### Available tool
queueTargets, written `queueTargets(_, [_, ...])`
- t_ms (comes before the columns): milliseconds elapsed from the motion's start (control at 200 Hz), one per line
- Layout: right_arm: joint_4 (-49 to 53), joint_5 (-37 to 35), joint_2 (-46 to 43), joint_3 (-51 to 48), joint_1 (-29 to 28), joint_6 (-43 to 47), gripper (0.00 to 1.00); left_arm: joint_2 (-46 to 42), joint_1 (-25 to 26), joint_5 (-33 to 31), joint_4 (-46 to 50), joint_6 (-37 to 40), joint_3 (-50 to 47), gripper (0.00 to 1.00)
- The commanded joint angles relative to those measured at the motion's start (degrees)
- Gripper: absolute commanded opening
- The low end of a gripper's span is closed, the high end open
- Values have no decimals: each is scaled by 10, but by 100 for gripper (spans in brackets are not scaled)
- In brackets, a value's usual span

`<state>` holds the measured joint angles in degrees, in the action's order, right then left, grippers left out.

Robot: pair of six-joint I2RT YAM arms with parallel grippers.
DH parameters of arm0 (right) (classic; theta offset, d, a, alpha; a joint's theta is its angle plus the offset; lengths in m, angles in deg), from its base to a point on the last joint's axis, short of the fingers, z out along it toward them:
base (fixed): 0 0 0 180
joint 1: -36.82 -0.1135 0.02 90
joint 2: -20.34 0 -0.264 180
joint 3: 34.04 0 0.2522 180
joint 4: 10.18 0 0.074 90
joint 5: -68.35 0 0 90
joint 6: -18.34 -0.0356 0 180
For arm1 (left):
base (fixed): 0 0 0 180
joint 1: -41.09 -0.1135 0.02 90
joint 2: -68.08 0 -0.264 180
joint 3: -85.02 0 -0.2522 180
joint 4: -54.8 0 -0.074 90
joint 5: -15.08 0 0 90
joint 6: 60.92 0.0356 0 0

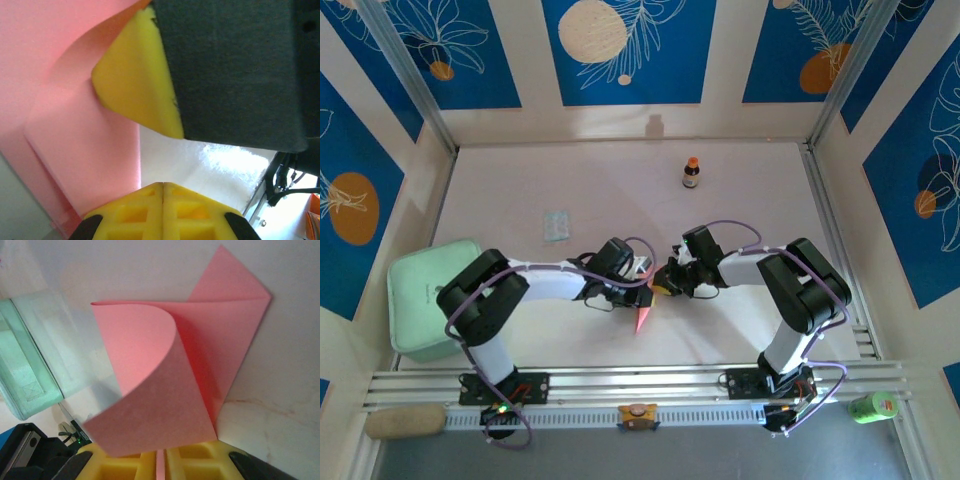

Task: Fold a paper plane with a square sheet of paper (pick it up from the middle)
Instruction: Fold the wing for the fifth time at the center of the table.

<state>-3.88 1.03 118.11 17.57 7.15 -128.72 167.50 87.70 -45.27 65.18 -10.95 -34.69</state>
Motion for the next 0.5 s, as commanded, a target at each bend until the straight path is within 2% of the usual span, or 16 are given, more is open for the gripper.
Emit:
queueTargets(0, [15, -39, 37, -5, -15, -4, 13, 16, -6, -17, 20, 24, 2, 5])
queueTargets(220, [10, -29, 18, -2, -14, 0, 16, 12, -7, -40, 22, 25, -18, 4])
queueTargets(495, [70, -47, -73, 2, 4, 28, 19, 3, -7, -31, 3, 25, -46, 3])
